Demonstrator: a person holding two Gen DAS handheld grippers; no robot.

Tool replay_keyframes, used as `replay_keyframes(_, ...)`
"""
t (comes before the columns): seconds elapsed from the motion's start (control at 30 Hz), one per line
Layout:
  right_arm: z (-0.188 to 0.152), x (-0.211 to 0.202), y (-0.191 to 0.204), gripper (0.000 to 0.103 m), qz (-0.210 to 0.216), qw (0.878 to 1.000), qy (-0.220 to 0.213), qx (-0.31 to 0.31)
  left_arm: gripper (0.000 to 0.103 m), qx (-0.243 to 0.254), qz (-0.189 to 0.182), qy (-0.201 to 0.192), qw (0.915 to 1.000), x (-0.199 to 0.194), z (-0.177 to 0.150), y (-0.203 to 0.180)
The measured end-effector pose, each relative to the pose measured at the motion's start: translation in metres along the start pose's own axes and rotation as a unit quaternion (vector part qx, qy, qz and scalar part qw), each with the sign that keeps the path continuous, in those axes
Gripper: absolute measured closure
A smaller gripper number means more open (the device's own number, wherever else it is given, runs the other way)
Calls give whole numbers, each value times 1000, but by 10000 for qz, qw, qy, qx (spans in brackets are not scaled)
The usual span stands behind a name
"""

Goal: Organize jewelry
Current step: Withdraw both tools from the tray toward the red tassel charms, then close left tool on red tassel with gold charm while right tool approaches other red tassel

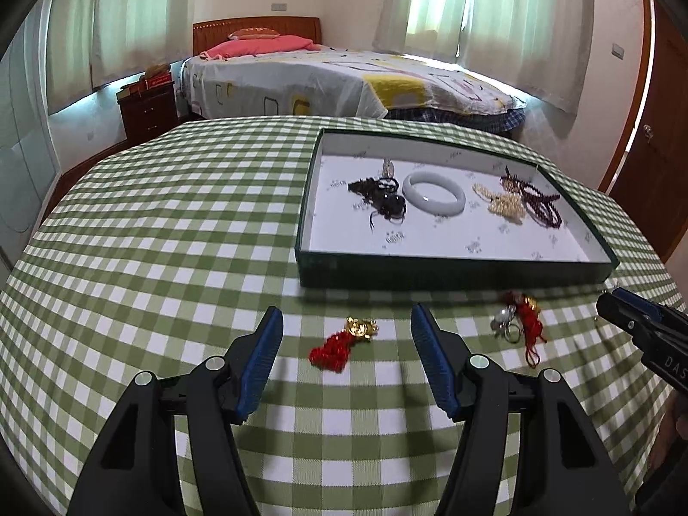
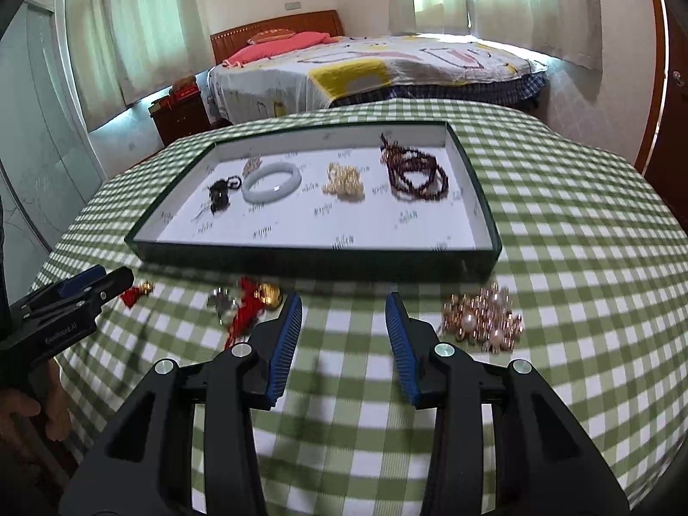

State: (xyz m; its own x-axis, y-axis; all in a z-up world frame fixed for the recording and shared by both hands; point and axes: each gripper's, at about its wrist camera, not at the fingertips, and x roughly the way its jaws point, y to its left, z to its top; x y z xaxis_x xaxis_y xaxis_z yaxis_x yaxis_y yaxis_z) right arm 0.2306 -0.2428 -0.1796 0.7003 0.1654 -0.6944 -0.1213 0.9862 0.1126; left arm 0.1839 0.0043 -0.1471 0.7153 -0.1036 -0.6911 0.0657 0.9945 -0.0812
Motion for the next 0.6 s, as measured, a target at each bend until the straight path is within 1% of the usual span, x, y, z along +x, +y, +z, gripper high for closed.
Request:
replay_keyframes(0.2, -4, 0, 3, 63, 27, 10000, 28, -12, 42, 106, 74, 98, 9999, 10, 1, -2)
replay_keyframes(0.3, -5, 1, 3, 63, 24, 10000, 30, -9, 42, 71, 67, 141, 9999, 14, 2, 2)
replay_keyframes(0.57, -6, 4, 5, 63, 34, 10000, 76, -21, 43, 87, -33, 320, 9994, 25, 3, 4)
replay_keyframes(0.6, -6, 4, 5, 63, 33, 10000, 76, -16, 46, 85, -62, 354, 9993, 26, 2, 4)
